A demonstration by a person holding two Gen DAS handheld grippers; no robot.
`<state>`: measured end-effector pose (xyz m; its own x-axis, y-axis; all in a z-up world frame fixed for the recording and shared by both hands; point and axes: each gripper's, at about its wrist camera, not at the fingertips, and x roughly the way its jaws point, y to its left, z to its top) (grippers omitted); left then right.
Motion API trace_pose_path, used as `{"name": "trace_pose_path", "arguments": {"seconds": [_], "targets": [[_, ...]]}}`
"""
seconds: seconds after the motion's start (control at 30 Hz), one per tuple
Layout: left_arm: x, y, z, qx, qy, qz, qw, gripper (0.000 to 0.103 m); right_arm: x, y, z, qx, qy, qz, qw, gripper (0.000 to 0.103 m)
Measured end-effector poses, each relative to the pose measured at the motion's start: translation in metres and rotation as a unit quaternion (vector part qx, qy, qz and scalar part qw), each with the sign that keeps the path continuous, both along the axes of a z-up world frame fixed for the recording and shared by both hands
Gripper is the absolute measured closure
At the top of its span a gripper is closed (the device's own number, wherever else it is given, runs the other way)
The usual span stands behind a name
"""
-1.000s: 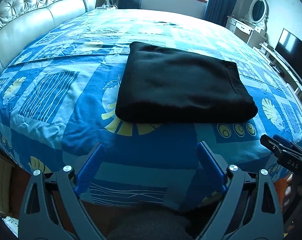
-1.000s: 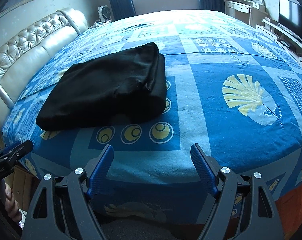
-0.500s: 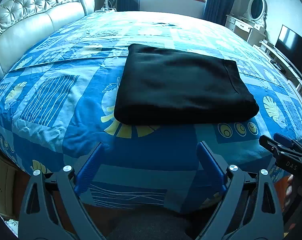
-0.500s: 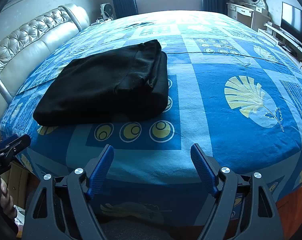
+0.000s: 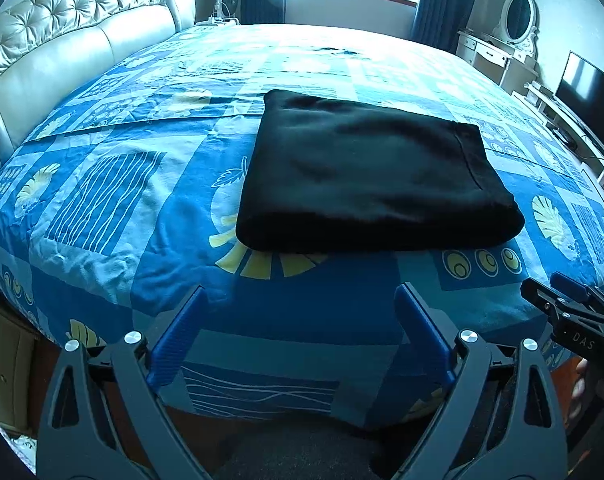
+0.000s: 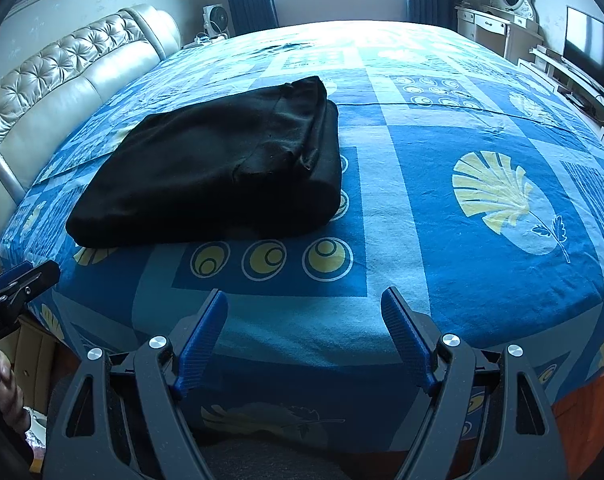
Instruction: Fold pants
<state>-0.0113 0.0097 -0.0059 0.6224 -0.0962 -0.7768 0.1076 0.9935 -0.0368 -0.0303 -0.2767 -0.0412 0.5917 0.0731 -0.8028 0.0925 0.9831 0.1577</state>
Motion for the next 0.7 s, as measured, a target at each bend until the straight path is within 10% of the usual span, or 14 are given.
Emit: {"name": "trace_pose_path", "arguments": {"seconds": [0.7], "targets": [[-0.0019,-0.003,0.0001,0.007,-0.002,-0.004,1.0,0.009,-0.0014,0.0022,-0.0027,-0.003,0.005,-0.001,1.0,0.025]]}}
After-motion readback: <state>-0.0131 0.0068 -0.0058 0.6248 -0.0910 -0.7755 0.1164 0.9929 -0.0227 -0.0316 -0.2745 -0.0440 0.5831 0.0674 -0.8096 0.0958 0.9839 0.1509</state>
